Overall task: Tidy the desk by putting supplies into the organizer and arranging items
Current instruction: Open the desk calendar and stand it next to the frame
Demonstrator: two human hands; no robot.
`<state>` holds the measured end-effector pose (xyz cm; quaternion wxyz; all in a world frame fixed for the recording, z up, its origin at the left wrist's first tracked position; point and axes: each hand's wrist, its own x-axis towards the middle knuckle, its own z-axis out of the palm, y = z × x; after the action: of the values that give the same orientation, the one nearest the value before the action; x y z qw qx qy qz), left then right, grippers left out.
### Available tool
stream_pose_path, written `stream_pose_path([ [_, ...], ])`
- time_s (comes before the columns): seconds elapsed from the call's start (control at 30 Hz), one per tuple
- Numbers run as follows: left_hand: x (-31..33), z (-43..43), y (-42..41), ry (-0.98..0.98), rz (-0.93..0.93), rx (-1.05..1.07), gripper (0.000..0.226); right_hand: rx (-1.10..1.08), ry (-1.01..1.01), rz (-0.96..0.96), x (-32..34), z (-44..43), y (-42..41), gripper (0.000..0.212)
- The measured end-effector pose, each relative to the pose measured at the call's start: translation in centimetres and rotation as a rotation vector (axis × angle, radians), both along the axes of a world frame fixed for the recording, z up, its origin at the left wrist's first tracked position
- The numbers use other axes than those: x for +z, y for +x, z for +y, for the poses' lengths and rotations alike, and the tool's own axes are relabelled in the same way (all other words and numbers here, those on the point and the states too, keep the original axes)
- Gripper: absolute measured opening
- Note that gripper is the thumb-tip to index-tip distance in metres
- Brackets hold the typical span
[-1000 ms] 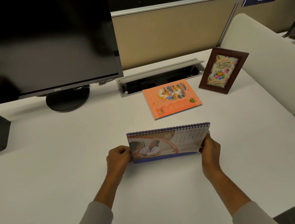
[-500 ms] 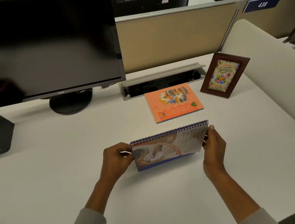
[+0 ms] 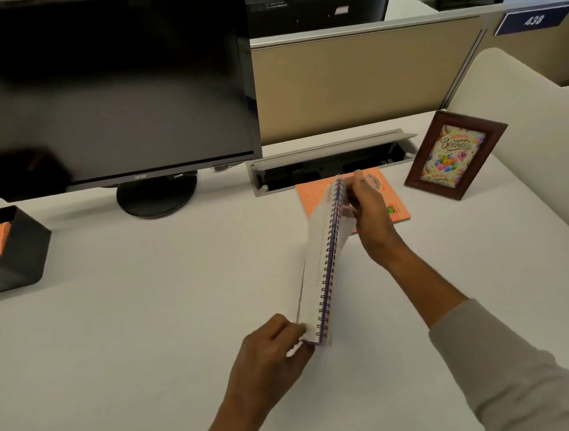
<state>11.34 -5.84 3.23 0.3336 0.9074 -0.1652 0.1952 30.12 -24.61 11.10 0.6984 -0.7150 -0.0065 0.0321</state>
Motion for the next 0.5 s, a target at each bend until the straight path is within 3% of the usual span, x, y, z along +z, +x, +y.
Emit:
stream_pose_path([
  [0.23,0.2,-2.8,0.9,0.102,-0.058,0.030,0.020,0.355,-0.095,0.040,0.7,5.4,2.2,0.062],
  [0.5,-0.5,-4.9,1.7,0.146,-0.023,0.100,0.028,0.463,-0.175,0.195,-1.7,8.8,3.1,0.041],
])
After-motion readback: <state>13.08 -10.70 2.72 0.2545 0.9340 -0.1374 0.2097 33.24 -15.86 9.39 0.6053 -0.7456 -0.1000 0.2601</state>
